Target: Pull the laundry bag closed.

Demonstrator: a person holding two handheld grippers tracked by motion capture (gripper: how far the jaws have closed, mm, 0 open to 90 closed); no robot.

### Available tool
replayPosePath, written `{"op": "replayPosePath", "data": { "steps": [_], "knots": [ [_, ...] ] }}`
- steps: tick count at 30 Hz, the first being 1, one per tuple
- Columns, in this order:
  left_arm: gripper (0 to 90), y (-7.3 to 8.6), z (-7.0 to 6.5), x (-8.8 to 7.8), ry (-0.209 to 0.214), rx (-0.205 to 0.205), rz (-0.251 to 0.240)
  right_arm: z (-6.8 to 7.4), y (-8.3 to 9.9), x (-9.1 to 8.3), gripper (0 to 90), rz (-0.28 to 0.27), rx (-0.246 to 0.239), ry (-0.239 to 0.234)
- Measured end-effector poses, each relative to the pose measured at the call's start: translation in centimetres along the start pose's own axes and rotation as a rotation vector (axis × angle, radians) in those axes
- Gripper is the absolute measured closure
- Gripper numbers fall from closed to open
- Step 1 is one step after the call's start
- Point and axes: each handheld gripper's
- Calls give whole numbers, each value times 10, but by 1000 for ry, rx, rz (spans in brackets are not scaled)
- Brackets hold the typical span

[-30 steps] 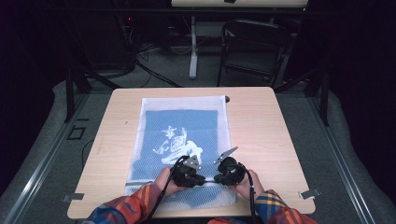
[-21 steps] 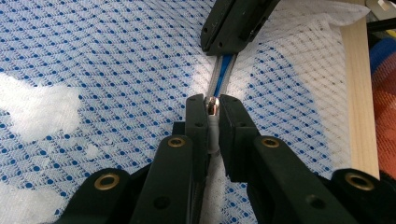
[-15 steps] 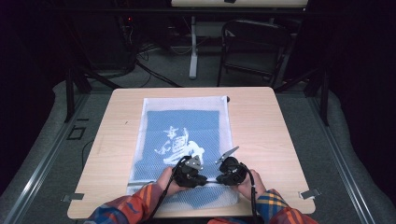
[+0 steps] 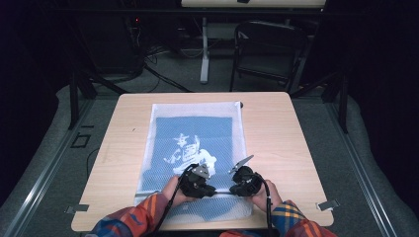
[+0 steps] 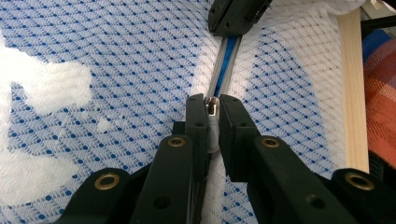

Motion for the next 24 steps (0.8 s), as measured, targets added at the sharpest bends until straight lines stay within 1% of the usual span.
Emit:
{"op": "replayPosePath", "data": {
  "steps": [2, 4, 7, 8, 9, 10, 12, 14, 15, 16, 17, 20, 21, 22, 23, 24],
  "knots": [
    [828, 1, 1, -1, -4, 2, 4, 0, 0, -1, 889, 7, -5, 3],
    [828, 4, 1, -3, 7, -2, -3, -1, 1, -1, 889, 6, -4, 0],
    [828, 7, 2, -6, -3, -6, 7, 0, 1, -1, 889, 2, 0, 0],
    [827, 8, 3, -7, 9, -11, -4, 0, 2, 0, 889, -4, 7, 2],
    [828, 9, 3, -8, -4, -7, 8, -1, 1, -1, 889, 5, 0, -2],
    [827, 9, 3, -8, 1, -10, 6, -1, 1, -1, 889, 5, 0, -2],
    [827, 9, 3, -8, -3, -9, 11, 0, 1, -1, 888, 8, -2, 2],
    [826, 9, 3, -8, -3, -11, 9, 0, 0, -1, 887, 11, -7, 3],
    [825, 10, 4, -8, 1, -13, 3, 1, 0, -1, 886, 17, -20, 4],
    [825, 10, 4, -7, 17, -18, -8, 1, -1, -2, 886, 33, -43, 9],
    [824, 10, 5, -8, 6, -17, 0, 2, -2, -1, 886, 26, -49, 11],
    [823, 10, 5, -7, 5, -16, -2, 2, -3, -2, 900, 15, -57, 10],
    [823, 10, 5, -7, 5, -20, -5, 5, -6, -2, 900, -36, -69, -14],
    [823, 10, 5, -7, 5, -19, -7, 5, -6, -2, 900, -36, -69, -14],
    [823, 10, 5, -7, 6, -20, -7, 11, -10, 1, 900, -41, -91, -17],
    [823, 10, 5, -7, 5, -21, -8, 11, -10, 1, 900, -41, -91, -17]
  ]
}}
Point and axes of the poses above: each handheld gripper's, and its own axes: x roughly forward along the jaws, y roughly out of its underside, z roughly to its left, and after that the axes turned 5 degrees about -x, right-handed
